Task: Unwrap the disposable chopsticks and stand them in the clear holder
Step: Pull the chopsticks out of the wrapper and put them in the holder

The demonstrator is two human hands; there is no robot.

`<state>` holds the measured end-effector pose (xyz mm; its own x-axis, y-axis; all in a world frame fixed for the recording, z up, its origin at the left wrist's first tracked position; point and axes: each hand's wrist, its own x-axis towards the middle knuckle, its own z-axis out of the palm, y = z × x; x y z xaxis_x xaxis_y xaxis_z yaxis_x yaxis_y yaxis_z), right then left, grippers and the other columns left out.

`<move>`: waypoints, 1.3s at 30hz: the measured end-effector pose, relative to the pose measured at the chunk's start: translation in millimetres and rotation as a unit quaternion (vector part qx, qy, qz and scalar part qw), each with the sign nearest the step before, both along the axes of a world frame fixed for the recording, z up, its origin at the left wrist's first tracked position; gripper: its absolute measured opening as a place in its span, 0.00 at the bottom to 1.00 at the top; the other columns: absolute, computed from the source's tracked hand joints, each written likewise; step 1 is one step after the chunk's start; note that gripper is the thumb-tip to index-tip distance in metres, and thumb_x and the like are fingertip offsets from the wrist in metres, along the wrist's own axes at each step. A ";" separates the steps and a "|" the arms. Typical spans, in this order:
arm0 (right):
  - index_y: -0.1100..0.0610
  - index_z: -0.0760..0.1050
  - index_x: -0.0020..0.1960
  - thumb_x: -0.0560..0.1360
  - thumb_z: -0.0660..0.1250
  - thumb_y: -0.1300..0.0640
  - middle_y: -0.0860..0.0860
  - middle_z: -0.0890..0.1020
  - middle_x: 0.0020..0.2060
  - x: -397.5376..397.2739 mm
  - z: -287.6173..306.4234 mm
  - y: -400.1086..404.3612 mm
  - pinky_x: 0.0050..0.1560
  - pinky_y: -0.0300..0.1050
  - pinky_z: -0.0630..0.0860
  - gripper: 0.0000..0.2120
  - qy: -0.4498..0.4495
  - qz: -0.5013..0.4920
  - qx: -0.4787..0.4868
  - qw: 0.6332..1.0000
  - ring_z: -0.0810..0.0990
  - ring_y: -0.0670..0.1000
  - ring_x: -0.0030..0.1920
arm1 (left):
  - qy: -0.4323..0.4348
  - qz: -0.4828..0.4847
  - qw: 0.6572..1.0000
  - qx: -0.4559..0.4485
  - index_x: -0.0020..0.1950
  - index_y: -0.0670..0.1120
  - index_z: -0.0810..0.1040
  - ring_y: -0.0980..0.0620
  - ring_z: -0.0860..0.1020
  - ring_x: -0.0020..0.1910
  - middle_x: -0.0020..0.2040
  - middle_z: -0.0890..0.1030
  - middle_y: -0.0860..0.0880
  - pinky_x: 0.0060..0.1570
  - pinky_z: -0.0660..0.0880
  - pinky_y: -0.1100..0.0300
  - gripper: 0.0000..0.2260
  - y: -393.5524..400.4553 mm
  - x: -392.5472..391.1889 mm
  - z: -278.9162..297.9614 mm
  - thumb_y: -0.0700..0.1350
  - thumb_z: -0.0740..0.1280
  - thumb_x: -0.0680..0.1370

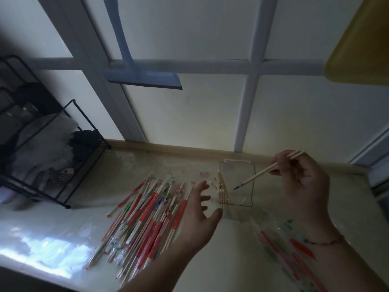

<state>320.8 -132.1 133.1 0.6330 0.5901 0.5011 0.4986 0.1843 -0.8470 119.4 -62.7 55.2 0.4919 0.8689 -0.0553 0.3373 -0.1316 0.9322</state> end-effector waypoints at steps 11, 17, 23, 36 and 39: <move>0.59 0.69 0.48 0.83 0.53 0.47 0.59 0.79 0.34 21.3 18.4 -26.1 0.33 0.47 0.74 0.16 -0.015 -0.056 0.138 0.989 0.81 0.54 0.30 | -0.022 -0.035 0.992 0.118 0.47 0.54 0.74 0.58 0.73 0.38 0.39 0.75 0.57 0.40 0.72 0.62 0.08 -40.8 -5.4 -20.7 0.44 0.70 0.73; 0.48 0.66 0.39 0.78 0.60 0.45 0.46 0.71 0.29 13.2 -24.1 -41.8 0.32 0.37 0.70 0.11 -0.012 -0.008 -0.070 0.997 0.70 0.41 0.28 | -0.048 0.059 0.997 -0.023 0.55 0.52 0.76 0.57 0.76 0.36 0.38 0.78 0.56 0.36 0.73 0.64 0.13 -44.5 15.5 -19.4 0.35 0.67 0.77; 0.54 0.83 0.52 0.72 0.73 0.59 0.35 0.81 0.33 -26.3 -87.0 -28.8 0.36 0.26 0.74 0.09 0.016 0.068 -0.286 0.956 0.81 0.36 0.37 | -0.055 0.066 0.996 -0.022 0.58 0.54 0.77 0.54 0.76 0.36 0.40 0.79 0.55 0.36 0.74 0.61 0.17 -46.6 23.2 -16.0 0.34 0.66 0.77; 0.54 0.76 0.34 0.77 0.65 0.43 0.48 0.72 0.22 -31.8 -56.4 -27.5 0.24 0.37 0.66 0.18 0.126 0.020 -0.241 0.962 0.69 0.41 0.23 | -0.028 0.012 0.999 0.011 0.49 0.56 0.77 0.60 0.71 0.31 0.34 0.75 0.54 0.34 0.70 0.65 0.06 -57.6 17.9 -7.6 0.45 0.67 0.76; 0.57 0.71 0.33 0.78 0.59 0.46 0.53 0.63 0.25 -36.9 -24.5 -37.8 0.23 0.33 0.57 0.20 0.423 0.115 -0.126 0.890 0.58 0.46 0.20 | -0.010 -0.179 0.983 -0.046 0.53 0.58 0.78 0.61 0.74 0.38 0.40 0.79 0.58 0.40 0.73 0.63 0.07 -70.6 27.3 12.5 0.54 0.63 0.78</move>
